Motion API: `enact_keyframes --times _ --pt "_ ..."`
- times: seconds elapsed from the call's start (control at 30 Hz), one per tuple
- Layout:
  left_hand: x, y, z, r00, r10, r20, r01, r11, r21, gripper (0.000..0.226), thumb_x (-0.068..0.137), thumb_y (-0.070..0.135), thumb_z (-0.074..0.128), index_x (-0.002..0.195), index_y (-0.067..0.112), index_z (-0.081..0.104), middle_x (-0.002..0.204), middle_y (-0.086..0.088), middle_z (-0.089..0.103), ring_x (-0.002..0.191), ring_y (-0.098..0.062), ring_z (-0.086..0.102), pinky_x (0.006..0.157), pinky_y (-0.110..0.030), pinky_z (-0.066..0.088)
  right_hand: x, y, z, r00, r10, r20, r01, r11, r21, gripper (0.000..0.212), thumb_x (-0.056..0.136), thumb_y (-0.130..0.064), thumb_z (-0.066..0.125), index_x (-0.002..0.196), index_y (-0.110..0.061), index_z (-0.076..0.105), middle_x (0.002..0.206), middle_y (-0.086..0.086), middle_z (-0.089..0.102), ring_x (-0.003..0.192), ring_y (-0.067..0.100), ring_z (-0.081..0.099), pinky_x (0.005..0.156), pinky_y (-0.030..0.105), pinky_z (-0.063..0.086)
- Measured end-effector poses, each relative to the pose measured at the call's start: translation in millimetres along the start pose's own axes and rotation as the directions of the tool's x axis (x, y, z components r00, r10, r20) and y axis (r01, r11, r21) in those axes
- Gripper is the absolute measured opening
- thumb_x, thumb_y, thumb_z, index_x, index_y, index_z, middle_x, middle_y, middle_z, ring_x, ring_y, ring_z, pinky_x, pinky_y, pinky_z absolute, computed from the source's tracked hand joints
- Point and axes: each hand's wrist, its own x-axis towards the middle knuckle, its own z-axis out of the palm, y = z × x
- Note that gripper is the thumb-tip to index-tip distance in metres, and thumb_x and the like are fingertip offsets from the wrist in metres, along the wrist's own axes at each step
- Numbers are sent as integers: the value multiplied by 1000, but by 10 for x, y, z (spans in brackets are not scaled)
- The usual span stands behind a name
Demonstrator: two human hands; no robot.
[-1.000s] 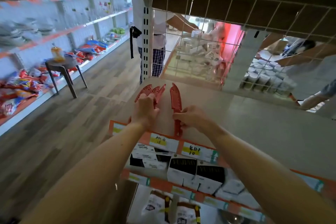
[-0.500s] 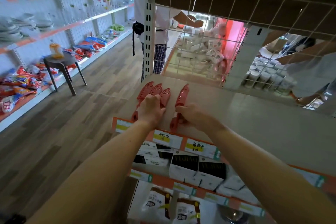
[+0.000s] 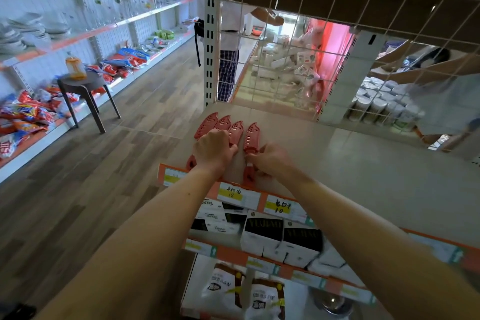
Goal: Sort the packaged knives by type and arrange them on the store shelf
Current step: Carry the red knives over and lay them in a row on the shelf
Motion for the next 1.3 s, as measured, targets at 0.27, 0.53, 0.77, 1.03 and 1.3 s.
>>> enact_keyframes --times 0.27,0.53,0.77,1.03,1.3 --pt "79 -12 95 999 -29 -20 29 999 41 34 89 40 58 110 15 66 109 -7 66 108 -27 58 81 -37 49 14 -30 33 994 -106 -21 101 980 -171 24 83 -29 68 81 -6 64 63 -1 49 52 7 43 42 15 31" --pt "94 -29 110 1000 -26 3 26 998 51 32 89 38 57 110 15 65 111 -7 65 111 -28 55 82 -36 47 63 -42 85 990 -140 -16 136 979 -153 23 82 -27 68 68 -10 59 59 -3 45 50 5 40 42 15 33" --pt "62 -39 79 1000 -13 27 12 999 36 34 89 37 57 113 14 63 112 -7 64 112 -28 54 84 -37 48 58 -51 120 988 -146 -40 138 976 -171 21 84 -29 66 75 -11 59 60 -3 43 52 4 39 44 16 30" --pt "24 -118 58 995 -12 96 12 1000 -3 39 88 40 56 120 18 61 114 -4 65 121 -28 40 89 -36 43 35 -70 194 975 -211 -75 197 966 -169 27 85 -28 64 86 -1 66 59 -3 44 65 15 49 51 23 38" --pt "-34 -173 -72 994 38 99 -31 996 -78 38 90 37 55 122 17 58 119 -6 56 119 -26 35 91 -33 40 26 -70 189 976 -182 -123 156 968 -196 36 88 -36 62 97 -1 66 86 10 62 79 21 57 67 28 43"
